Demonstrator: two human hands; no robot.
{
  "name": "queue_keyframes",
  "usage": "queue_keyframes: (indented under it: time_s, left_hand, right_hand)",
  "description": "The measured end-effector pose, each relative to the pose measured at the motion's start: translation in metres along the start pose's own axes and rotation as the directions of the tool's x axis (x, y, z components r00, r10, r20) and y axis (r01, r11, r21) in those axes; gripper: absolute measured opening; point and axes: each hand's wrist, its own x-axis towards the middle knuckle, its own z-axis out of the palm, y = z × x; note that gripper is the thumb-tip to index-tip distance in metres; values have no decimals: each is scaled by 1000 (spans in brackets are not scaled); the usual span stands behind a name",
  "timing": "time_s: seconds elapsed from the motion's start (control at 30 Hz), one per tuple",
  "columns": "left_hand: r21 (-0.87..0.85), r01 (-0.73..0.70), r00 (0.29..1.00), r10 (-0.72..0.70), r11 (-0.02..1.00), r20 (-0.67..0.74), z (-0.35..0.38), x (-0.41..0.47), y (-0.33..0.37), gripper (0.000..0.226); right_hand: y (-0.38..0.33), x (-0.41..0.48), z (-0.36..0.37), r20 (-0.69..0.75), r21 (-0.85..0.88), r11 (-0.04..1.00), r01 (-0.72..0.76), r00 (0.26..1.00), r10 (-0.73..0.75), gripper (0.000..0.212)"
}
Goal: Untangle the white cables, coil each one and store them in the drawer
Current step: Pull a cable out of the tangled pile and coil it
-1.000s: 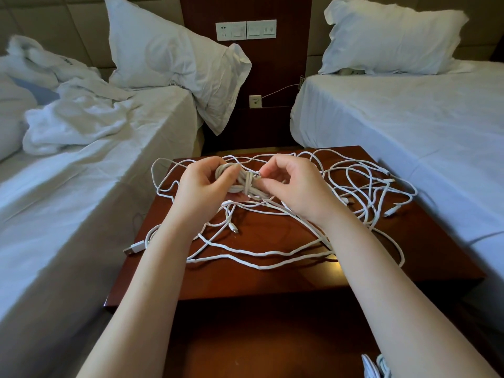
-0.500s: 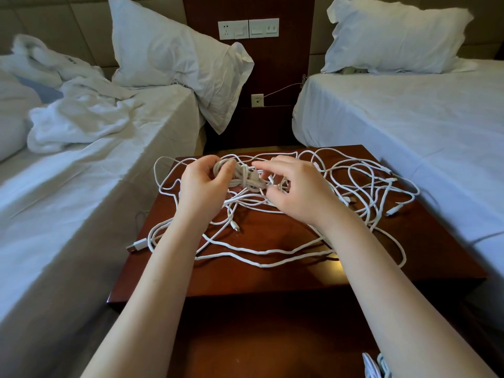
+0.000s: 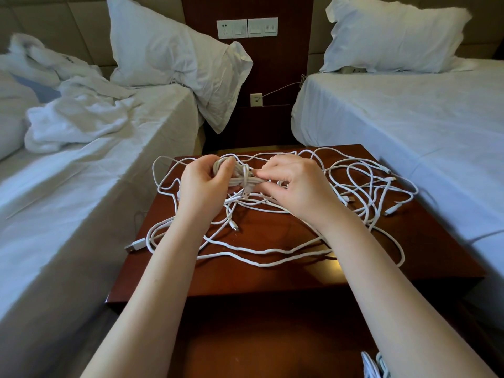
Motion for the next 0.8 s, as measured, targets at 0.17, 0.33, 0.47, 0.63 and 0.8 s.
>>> queue_keyframes:
  time_s: [0.17, 0.33, 0.47, 0.63, 0.8]
  left_hand:
    - [-7, 27, 1000, -27, 1000, 8, -1, -1, 0, 43]
    - [20, 11, 999, -12, 1000, 39, 1, -3, 6, 35]
    - [30, 5, 997, -7, 1000, 72, 1, -4, 5, 34]
    - [19, 31, 994, -33, 999, 104, 1, -3, 1, 37]
    - [60, -3, 995, -3, 998, 100, 1, -3, -1, 39]
  right_hand:
    - [-1, -1, 2, 49, -48, 998, -42, 998, 44, 25]
    - [-6, -1, 2, 75, -67, 993, -100, 992, 105, 28]
    - [-5, 0, -1, 109, -15, 991, -131, 985, 132, 22]
    - [-6, 0, -3, 114, 8, 990, -140, 984, 138, 18]
    - [-6, -1, -6, 168, 5, 980, -197, 967, 193, 23]
